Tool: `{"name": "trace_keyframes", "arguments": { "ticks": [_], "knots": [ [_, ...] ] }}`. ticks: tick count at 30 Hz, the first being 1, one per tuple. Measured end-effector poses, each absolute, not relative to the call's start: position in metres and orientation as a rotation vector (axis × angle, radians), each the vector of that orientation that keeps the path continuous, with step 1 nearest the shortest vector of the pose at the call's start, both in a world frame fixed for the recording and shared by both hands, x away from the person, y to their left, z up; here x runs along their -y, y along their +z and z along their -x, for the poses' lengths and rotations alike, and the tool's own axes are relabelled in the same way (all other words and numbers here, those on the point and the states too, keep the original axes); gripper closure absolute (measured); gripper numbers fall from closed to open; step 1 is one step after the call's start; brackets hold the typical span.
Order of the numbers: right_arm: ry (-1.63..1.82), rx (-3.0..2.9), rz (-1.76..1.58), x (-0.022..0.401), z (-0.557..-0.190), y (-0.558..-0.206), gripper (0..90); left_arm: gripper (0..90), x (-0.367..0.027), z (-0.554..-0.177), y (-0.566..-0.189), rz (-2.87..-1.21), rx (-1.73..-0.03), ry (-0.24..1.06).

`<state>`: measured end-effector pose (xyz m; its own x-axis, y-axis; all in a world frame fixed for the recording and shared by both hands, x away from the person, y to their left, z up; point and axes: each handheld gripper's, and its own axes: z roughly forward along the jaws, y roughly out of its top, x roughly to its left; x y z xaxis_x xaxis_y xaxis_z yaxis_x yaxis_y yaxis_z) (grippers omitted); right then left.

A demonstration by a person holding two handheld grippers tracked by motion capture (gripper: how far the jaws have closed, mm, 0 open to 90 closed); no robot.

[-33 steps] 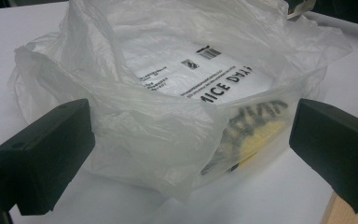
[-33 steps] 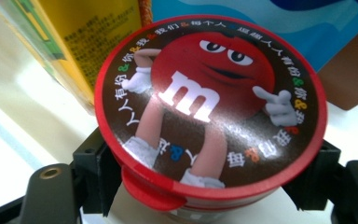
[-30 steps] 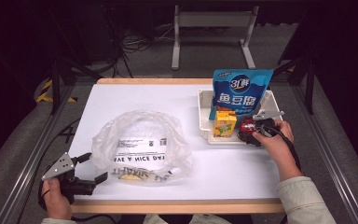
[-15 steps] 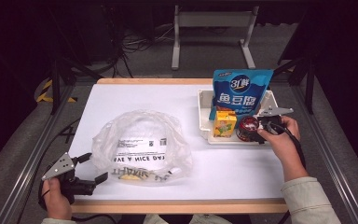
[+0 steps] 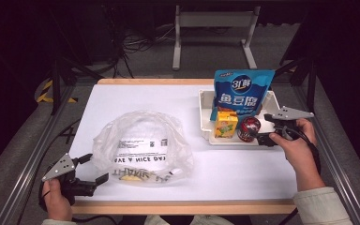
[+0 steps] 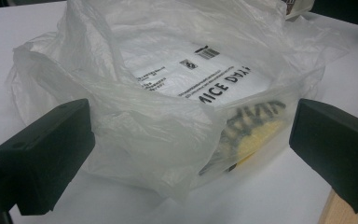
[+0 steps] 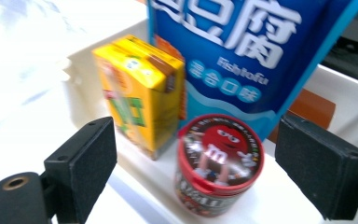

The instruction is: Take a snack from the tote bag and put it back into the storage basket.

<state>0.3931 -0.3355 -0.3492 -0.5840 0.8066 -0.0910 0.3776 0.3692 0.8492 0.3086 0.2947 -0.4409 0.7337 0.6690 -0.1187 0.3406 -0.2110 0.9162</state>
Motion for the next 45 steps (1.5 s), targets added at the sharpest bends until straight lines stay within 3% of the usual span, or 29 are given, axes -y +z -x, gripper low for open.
{"name": "trace_keyframes", "arguments": {
  "ticks": [20, 45],
  "knots": [
    [1.399, -2.098, -0.844, 0.328, -0.339, -0.36, 14.4, 0.6, -0.295, -0.308, -0.44, -1.817, -0.787, 0.371],
    [1.328, -2.228, -0.894, 0.318, -0.339, -0.415, 14.4, 0.6, -0.295, -0.306, -0.438, -1.803, -0.759, 0.385]
  ]
}}
